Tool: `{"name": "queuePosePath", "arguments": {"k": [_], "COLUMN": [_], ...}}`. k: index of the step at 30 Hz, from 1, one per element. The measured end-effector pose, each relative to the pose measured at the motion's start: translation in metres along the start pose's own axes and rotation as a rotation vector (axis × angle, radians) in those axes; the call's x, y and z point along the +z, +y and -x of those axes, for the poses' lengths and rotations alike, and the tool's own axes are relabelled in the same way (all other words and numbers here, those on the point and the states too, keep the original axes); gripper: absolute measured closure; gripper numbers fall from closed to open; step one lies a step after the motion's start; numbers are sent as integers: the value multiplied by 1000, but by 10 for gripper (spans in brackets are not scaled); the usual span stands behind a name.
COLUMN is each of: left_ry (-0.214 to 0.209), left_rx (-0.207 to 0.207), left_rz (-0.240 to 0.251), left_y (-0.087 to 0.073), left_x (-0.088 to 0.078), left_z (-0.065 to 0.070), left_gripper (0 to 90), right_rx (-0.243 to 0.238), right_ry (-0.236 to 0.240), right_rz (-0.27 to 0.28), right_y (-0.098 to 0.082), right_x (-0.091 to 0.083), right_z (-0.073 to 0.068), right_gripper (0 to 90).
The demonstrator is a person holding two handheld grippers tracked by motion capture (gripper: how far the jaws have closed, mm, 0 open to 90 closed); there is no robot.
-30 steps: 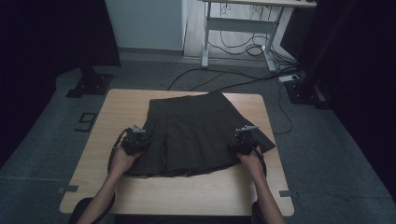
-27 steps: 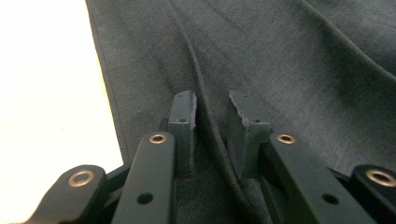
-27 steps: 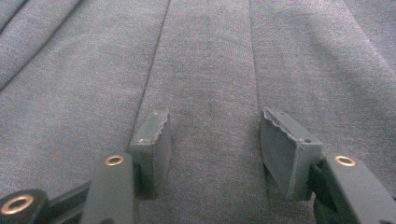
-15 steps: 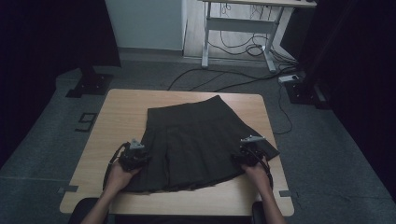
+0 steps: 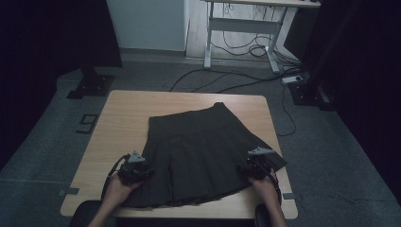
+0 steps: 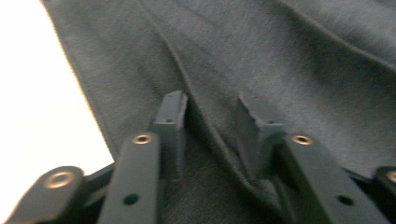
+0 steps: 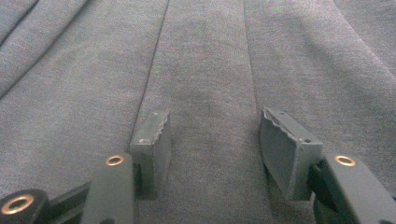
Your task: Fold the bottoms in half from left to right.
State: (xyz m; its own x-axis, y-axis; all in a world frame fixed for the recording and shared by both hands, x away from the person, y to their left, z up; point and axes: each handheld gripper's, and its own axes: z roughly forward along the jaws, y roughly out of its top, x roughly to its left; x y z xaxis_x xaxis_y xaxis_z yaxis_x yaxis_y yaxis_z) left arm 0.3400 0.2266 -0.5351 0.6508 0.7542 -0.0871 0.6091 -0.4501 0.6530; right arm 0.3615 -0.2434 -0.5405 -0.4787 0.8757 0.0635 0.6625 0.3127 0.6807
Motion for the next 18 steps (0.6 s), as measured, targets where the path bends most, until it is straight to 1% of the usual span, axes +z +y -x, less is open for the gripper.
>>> {"name": "queuePosePath", "arguments": {"k": [1,2,3,4,5,7,8,9,10,11,12,13,14,17,18], "left_ry": [0,5,26,44,57,63,71,75,75,85,85,95,95,123,123], "left_rx": [0,-1,4,8,-7,-34,-55,-64,-64,-82,-82,-86,-86,-92,-92], "left_rz": [0,-4,-18,-14,11,28,42,48,48,64,64,72,72,70,70], "left_y": [0,2,5,8,15,22,26,28,28,35,35,42,42,60,60], "left_x": [0,1,1,1,-2,-4,-4,-4,-4,-4,-4,-3,-3,4,4], "left_z": [0,-1,-4,-6,-13,-21,-27,-30,-30,-39,-39,-44,-44,-57,-57], "left_gripper": [530,530,474,430,337,265,239,220,206,189,169,155,150,139,135], "right_rx": [0,0,2,6,5,4,4,4,4,4,4,4,4,3,3], "right_ry": [0,3,5,8,6,3,3,3,5,5,5,5,5,5,5], "right_rz": [0,2,7,12,19,22,24,28,30,32,32,36,36,39,39], "right_y": [0,0,-1,-1,-2,-3,-3,-3,-4,-4,-4,-4,-4,-5,-5], "right_x": [0,0,0,0,0,0,0,0,0,0,0,0,0,0,0], "right_z": [0,0,1,1,1,1,1,1,1,1,1,1,1,1,1], "right_gripper": [444,444,445,445,444,444,444,444,444,444,444,444,444,443,443]}}
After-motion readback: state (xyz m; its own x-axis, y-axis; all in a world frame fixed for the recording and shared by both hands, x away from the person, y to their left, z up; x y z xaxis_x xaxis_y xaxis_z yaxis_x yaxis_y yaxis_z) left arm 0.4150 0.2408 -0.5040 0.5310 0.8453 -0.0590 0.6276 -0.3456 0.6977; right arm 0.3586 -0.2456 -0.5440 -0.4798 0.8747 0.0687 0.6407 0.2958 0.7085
